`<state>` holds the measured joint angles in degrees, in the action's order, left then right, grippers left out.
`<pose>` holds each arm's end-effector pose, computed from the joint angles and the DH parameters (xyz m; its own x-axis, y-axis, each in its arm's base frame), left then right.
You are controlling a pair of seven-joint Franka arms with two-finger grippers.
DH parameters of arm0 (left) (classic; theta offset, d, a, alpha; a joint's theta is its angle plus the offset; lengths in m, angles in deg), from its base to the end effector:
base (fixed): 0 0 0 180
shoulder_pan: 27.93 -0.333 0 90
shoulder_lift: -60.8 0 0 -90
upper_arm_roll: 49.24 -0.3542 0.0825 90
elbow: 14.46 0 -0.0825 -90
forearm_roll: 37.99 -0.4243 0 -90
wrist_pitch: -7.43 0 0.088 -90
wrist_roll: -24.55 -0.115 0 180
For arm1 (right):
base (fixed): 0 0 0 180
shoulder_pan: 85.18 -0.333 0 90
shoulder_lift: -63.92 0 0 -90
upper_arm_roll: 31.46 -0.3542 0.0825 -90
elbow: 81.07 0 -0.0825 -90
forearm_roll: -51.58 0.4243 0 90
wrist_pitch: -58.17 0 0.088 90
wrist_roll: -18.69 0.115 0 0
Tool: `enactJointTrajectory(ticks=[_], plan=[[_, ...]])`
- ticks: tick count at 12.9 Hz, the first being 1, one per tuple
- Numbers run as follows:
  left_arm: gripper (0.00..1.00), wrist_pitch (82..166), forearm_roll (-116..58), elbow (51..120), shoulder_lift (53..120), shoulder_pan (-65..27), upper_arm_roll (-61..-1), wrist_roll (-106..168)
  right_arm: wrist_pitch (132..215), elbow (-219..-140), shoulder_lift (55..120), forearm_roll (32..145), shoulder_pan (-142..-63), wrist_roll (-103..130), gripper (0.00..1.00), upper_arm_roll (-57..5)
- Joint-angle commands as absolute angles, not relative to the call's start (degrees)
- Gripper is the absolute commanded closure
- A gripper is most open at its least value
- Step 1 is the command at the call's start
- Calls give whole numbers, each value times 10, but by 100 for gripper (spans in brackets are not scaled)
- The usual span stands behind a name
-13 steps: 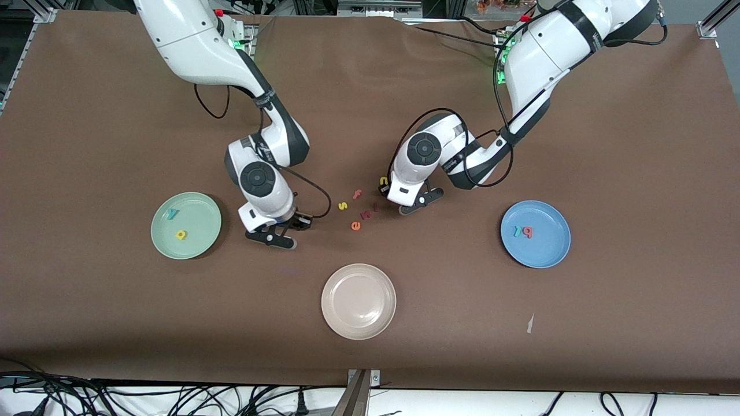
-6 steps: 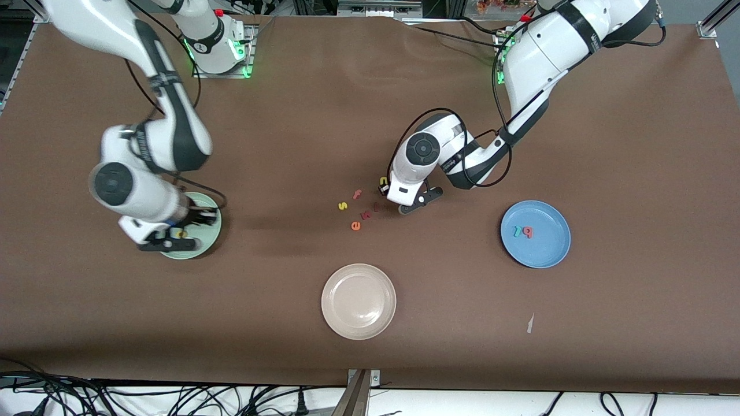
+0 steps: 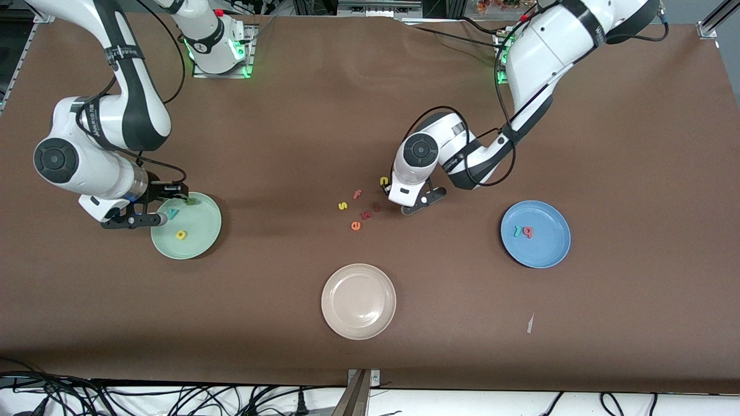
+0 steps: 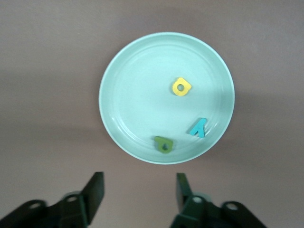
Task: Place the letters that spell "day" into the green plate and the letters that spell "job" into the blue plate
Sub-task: 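Drop green q on the green plate while the left gripper carries o over, then return the right arm to rest while the left gripper drops o on blue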
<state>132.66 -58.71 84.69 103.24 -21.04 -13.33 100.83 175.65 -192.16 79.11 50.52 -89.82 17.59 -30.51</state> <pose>0.5504 -0.4348 0.2007 0.8838 0.4377 -0.1651 0.4317 -0.8991 -0.0726 0.6314 0.0400 0.3416 0.9840 0.0911 -0.1534 0.0948 -0.9954 0.0163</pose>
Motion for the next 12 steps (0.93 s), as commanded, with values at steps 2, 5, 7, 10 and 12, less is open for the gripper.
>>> enactJointTrajectory(ticks=[2, 5, 7, 10, 12], plan=[[99, 1220, -583, 854, 930, -276, -134, 822, 1710, -1884, 757, 511, -897, 229, 0, -324], [96, 1134, -585, 799, 927, -329, -140, 642, 1651, -1830, 719, 509, -898, 235, 0, -332], [96, 1131, -586, 781, 930, -373, -161, 514, 1574, -1781, 705, 513, -898, 234, 0, -332], [96, 1158, -607, 776, 948, -433, -180, 354, 1513, -1748, 666, 511, -897, 232, 0, -330], [96, 1166, -607, 777, 987, -472, -189, 324, 1492, -1730, 660, 511, -897, 232, 0, -330]])
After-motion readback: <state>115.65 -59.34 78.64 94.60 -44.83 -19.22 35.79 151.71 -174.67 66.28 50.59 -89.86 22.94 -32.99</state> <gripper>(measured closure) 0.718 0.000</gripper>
